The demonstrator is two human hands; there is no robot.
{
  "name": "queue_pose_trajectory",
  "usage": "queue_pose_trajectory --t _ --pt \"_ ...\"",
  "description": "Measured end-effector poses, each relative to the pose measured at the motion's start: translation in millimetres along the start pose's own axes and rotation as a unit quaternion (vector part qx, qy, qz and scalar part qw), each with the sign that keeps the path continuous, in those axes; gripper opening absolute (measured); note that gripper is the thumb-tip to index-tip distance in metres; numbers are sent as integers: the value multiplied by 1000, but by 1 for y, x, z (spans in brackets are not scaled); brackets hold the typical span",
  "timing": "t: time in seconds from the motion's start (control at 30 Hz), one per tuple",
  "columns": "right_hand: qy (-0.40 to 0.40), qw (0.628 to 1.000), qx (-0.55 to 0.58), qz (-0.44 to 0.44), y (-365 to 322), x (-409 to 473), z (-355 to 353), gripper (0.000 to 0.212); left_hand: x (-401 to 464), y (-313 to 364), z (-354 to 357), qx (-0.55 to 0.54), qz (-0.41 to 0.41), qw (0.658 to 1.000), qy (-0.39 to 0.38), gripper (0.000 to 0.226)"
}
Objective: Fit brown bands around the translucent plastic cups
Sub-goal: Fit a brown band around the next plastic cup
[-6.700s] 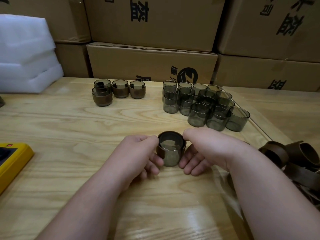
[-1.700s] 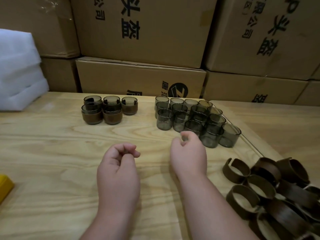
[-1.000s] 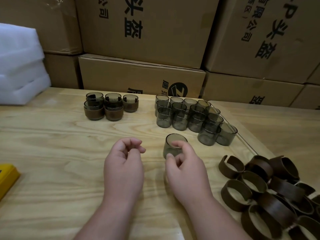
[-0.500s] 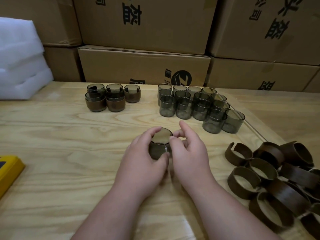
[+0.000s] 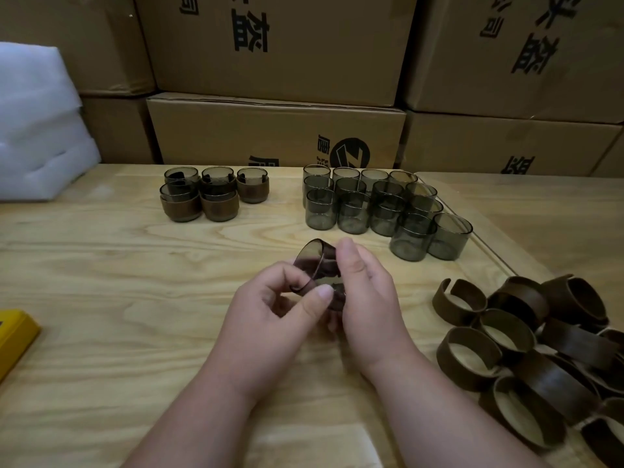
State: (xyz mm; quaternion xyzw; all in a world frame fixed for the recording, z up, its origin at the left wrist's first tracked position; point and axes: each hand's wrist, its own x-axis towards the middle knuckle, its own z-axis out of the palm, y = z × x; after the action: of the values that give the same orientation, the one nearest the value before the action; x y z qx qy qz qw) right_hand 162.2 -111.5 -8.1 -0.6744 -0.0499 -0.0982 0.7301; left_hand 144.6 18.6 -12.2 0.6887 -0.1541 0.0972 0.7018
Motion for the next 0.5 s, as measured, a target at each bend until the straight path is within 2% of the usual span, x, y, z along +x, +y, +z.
queue_pose_trajectory --t 0.07,0.27,0.3,0.4,0.5 --pt "12 1000 -28 -1 1 0 3 44 0 2 1 -18 -10 1000 13 19" --pt "-33 999 -18 -35 6 -5 10 18 4 -2 -1 -43 -60 996 57 50" --pt "-33 998 -34 -39 7 -6 11 19 5 -3 -1 -43 -64 995 63 50" --pt "-41 996 -65 -44 9 -7 13 43 7 -4 -1 -75 -68 992 77 39" --pt "-53 991 -92 -86 8 -10 15 44 8 -5 -3 -103 -74 989 82 34"
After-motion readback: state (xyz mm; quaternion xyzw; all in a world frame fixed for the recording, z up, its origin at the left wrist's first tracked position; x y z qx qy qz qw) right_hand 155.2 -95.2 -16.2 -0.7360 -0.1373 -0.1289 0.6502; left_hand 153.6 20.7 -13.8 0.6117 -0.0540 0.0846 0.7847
